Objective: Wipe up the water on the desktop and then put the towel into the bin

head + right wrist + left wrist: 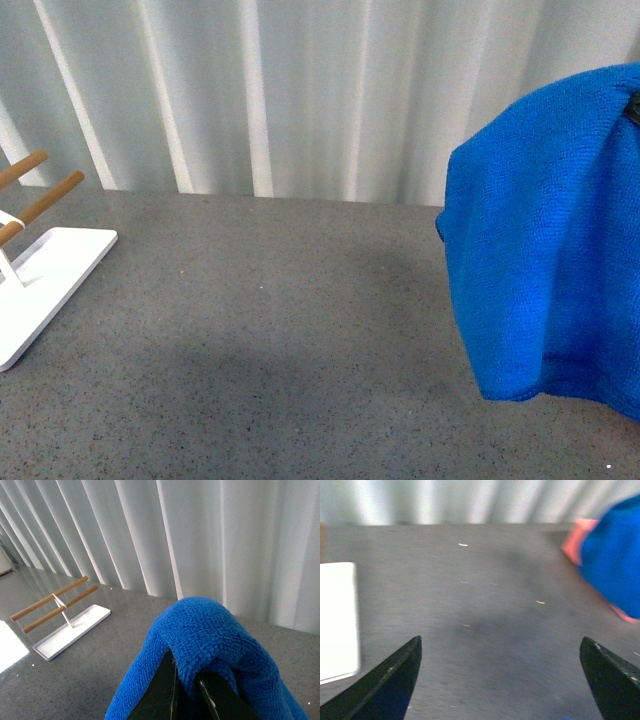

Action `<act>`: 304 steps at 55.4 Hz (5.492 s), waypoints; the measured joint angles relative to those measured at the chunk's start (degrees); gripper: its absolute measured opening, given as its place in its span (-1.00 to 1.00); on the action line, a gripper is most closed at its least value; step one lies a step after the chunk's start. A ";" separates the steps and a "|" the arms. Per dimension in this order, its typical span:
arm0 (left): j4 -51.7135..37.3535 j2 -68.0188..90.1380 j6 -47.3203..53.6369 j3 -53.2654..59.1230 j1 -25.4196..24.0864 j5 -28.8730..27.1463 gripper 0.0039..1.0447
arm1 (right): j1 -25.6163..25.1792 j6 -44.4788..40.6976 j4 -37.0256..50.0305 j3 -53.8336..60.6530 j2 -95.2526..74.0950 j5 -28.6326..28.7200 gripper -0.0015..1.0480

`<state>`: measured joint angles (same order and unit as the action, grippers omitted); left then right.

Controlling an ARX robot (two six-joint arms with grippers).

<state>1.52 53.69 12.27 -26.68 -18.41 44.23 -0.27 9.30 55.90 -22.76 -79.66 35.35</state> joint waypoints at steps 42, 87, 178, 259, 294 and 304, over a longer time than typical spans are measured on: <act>-27.23 -25.18 -12.37 24.26 17.86 -44.04 -0.93 | 0.85 -1.86 -1.75 1.20 0.50 -1.40 -0.93; -12.68 -42.75 -12.39 25.27 18.43 -44.26 -0.93 | 5.20 -5.44 -7.32 1.95 3.30 -5.14 -0.93; -1.55 -53.46 -12.39 25.24 18.43 -44.24 0.88 | 20.24 1.75 -35.58 -31.95 -46.07 -28.46 -0.93; -1.55 -53.48 -12.39 25.24 18.43 -44.24 0.88 | 23.17 -12.72 -39.34 -54.05 -58.77 -15.47 -0.93; -1.55 -53.48 -12.39 25.24 18.43 -44.24 0.88 | 10.88 -42.29 -50.23 -25.94 -35.82 -13.86 -0.93; -1.55 -53.48 -12.39 25.27 18.43 -44.24 0.88 | 6.91 -45.81 -50.42 -26.56 -34.60 -16.26 -0.93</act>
<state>-0.03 0.21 -0.12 -1.41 0.01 -0.01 6.63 -36.51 5.48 -49.32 -114.26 19.09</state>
